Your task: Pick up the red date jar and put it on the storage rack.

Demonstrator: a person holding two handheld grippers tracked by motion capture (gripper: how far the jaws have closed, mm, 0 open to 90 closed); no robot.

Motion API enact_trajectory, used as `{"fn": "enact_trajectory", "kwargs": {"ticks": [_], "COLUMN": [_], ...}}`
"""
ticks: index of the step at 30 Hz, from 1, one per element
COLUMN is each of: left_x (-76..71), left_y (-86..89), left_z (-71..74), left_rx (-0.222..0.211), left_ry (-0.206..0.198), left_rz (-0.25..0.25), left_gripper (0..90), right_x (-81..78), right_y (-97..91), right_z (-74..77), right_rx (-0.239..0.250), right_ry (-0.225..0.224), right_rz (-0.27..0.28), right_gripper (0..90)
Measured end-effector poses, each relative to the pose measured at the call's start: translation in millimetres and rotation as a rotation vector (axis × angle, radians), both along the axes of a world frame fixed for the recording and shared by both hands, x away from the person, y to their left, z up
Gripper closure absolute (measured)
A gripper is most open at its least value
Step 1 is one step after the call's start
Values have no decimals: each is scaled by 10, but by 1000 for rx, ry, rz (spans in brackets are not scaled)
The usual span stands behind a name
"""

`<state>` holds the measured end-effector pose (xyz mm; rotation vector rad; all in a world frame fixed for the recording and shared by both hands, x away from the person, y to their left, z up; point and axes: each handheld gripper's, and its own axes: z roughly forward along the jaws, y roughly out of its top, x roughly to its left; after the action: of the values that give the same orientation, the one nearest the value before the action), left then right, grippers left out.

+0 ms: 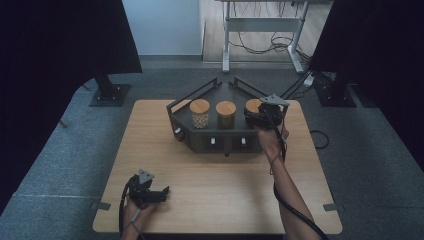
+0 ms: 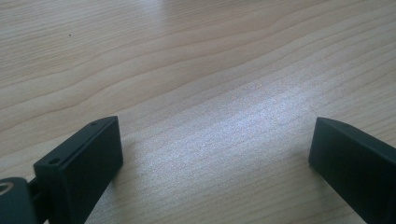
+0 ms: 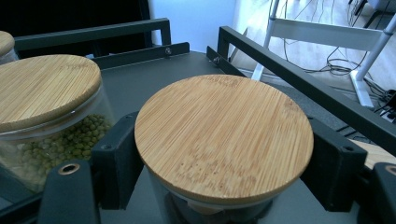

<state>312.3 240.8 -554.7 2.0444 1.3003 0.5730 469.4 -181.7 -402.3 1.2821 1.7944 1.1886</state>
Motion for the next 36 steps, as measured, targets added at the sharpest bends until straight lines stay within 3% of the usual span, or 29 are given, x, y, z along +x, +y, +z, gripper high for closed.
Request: {"fn": "enact_trajectory", "kwargs": {"ticks": [9, 15, 21, 36], "left_x": [0, -1, -1, -1], "left_y": [0, -1, -1, -1], "left_z": [0, 0, 0, 0], "left_rx": [0, 0, 0, 0], "left_ry": [0, 0, 0, 0], "left_rz": [-1, -2, -2, -2], "left_gripper": [28, 28, 28, 28], "right_x": [2, 15, 14, -31], "right_y": [-30, -26, -37, -50], "right_z": [1, -12, -36, -23], "right_rx": [18, 17, 17, 5], "right_ry": [19, 35, 33, 9], "right_rz": [-2, 22, 49, 60], "right_gripper": [226, 155, 87, 78]}}
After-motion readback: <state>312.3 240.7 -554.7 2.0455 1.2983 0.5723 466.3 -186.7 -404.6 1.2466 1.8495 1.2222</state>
